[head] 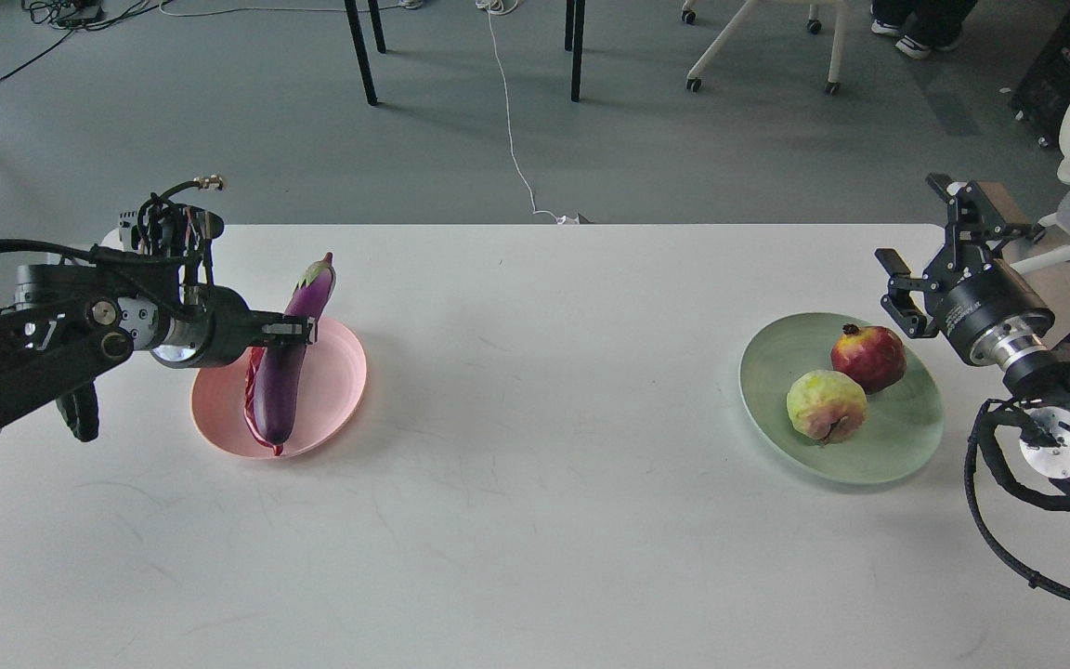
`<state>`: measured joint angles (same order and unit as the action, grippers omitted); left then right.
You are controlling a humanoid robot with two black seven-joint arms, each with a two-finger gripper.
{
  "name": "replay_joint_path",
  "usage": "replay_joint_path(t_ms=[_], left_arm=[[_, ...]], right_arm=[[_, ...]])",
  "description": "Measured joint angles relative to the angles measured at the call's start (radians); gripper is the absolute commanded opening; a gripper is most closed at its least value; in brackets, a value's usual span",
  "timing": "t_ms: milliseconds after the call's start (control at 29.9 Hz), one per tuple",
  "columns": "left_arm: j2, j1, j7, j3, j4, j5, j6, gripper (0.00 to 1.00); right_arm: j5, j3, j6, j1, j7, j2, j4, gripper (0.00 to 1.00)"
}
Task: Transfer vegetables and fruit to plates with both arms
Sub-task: 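Carry the eggplant onto the pink plate and lower it down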
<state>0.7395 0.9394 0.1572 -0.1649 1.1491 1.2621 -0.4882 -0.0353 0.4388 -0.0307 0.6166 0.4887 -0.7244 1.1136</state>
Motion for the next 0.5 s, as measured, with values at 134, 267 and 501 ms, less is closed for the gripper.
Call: replay_joint_path(t_ms=[134,267,501], left_arm=[[0.012,-0.01,-0.036,0.003,0.0,0.007,0.001,1.0],[0.032,-0.011,-0.053,0.002,-0.001,0.007,0.001,1.0],[0.064,-0.001,-0.138,-0.084,-0.003,-0.01,0.001,1.0]], right_arm=[[0.0,0.0,0.0,0.0,0.0,-0.006,0.0,0.99],[0.0,-0.002,0.0,0.0,0.0,-0.007,0.0,0.99],[-0.001,-0.001,0.005,0.006,0.0,-0.003,-0.004,0.99]])
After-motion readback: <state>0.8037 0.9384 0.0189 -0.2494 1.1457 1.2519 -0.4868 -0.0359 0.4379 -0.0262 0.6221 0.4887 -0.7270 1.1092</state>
